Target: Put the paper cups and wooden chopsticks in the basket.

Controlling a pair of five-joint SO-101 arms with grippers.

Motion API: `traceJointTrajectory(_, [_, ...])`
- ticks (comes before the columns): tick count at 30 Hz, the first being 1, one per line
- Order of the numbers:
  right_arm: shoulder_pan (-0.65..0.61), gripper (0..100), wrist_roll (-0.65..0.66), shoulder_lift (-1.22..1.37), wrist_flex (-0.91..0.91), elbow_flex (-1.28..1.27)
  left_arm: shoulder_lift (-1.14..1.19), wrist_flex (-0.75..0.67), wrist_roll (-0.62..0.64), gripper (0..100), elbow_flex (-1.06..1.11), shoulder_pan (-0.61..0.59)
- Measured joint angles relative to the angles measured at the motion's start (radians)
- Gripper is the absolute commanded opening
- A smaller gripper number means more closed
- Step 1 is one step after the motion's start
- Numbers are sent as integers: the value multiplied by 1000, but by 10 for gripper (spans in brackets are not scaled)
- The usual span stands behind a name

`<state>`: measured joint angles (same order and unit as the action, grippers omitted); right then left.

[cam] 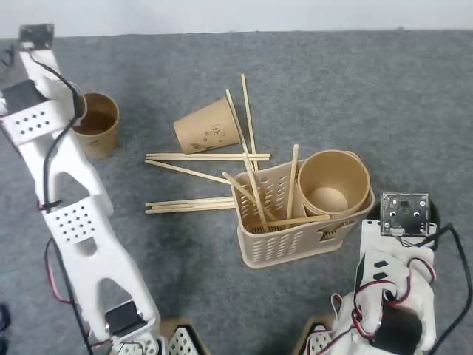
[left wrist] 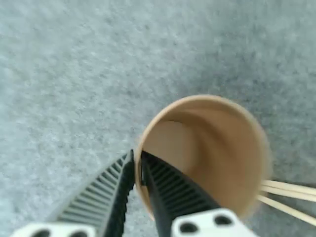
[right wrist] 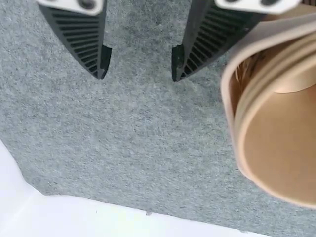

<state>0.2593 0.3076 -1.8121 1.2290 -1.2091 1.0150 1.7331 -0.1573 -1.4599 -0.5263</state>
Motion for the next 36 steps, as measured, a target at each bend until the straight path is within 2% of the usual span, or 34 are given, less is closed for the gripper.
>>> traceJointTrajectory(11, [-2,208,0,0,0,-28,-374,2,0,9,345,74])
traceJointTrajectory(23, [3,208,0,0,0,-28,-1011,2,0,9,603,330])
traceJointTrajectory(27, [109,208,-6,0,0,-28,-1158,2,0,9,623,417])
traceJointTrajectory(30, [230,208,-77,0,0,-28,-1249,2,0,9,623,503])
traceJointTrajectory(36, [420,208,-175,0,-28,-28,-1389,2,87,9,623,761])
